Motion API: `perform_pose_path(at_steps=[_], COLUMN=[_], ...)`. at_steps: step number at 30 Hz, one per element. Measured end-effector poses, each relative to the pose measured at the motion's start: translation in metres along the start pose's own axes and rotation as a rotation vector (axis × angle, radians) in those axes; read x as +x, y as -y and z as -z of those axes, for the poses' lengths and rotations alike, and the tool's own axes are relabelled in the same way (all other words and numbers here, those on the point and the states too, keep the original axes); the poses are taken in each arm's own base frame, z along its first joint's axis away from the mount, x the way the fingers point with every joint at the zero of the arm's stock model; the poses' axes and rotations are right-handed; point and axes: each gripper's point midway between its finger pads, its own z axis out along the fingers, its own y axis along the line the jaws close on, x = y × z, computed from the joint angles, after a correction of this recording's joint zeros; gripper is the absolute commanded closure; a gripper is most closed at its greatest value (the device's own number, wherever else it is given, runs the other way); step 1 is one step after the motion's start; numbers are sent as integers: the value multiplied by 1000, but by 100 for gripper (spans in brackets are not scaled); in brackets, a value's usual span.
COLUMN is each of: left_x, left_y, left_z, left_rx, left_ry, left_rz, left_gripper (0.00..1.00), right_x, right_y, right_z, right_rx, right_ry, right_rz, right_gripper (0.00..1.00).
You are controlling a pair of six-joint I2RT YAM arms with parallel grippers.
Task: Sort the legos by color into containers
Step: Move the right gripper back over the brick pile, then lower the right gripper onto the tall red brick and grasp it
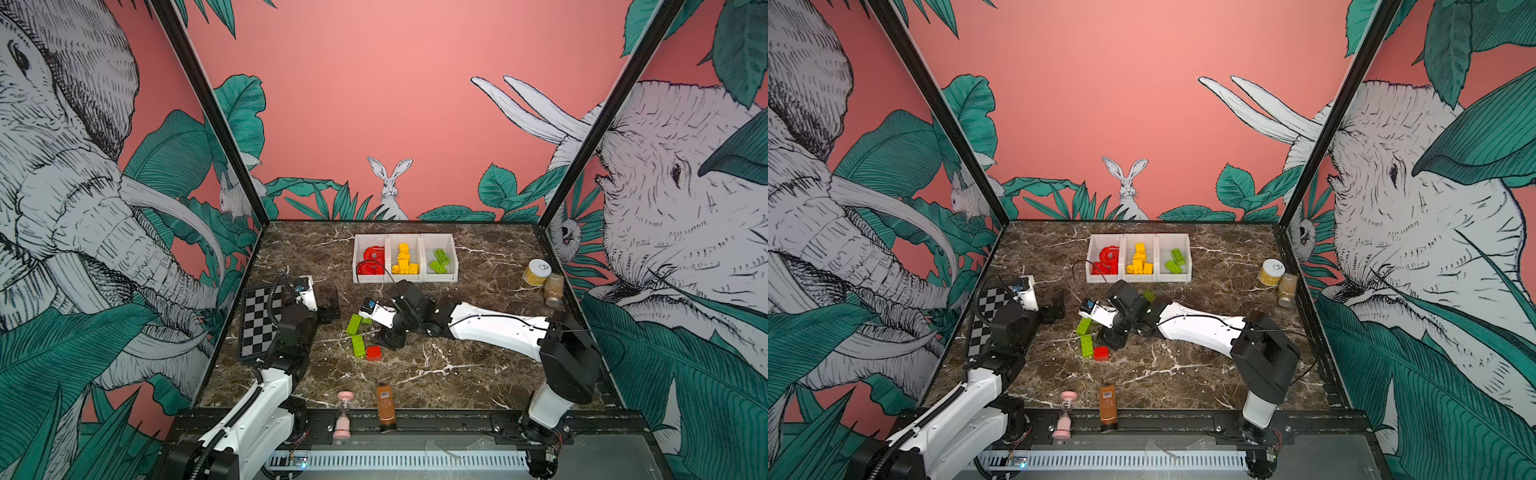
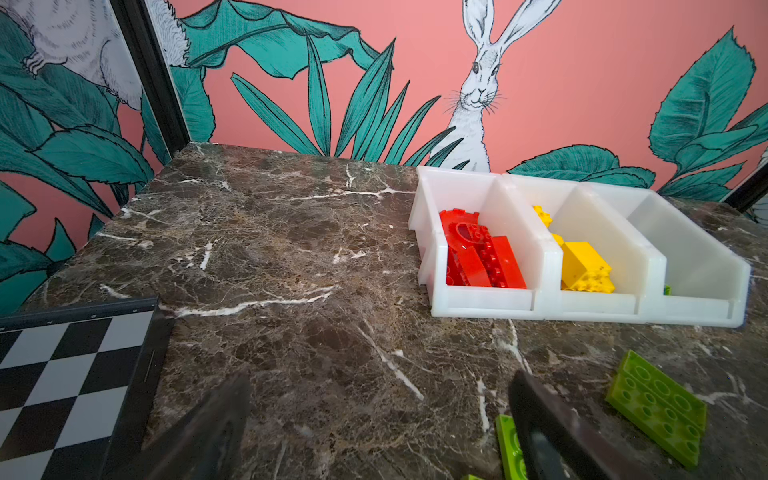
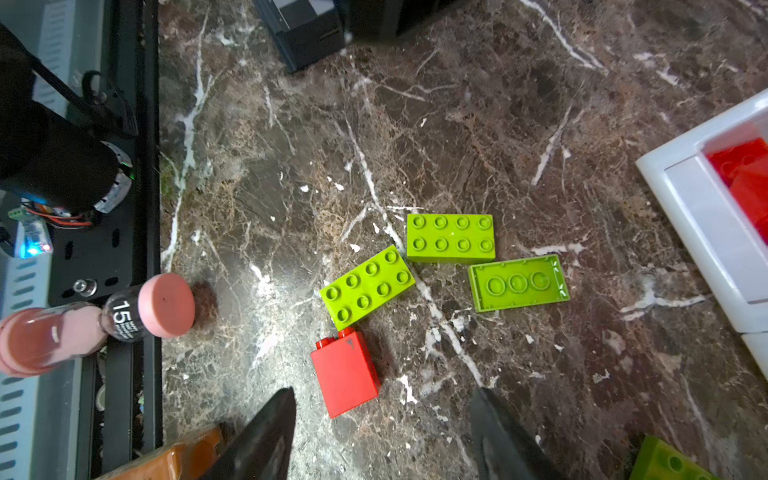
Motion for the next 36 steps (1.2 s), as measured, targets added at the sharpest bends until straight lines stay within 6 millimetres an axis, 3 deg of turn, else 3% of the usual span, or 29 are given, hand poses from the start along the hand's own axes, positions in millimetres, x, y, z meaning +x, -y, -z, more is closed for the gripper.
perform_pose_path(at_steps=[5,21,30,36], left_x=[0,0,0,0], left_y=[0,0,0,0], left_z=[0,0,0,0], left_rx=[0,0,0,0], left_ry=[0,0,0,0], left_rz=[0,0,0,0], left_gripper=[2,2,2,2], right_x=[16,38,31,31], right_y=[-3,-7,-9,-13], right_z=[-18,-51,-61,-62], right_rx=[-8,-18,-23,-35], right_ry=[-54,-138,-135,-136], right_rz=[2,22,51,56], right_gripper=[34,35,41,40])
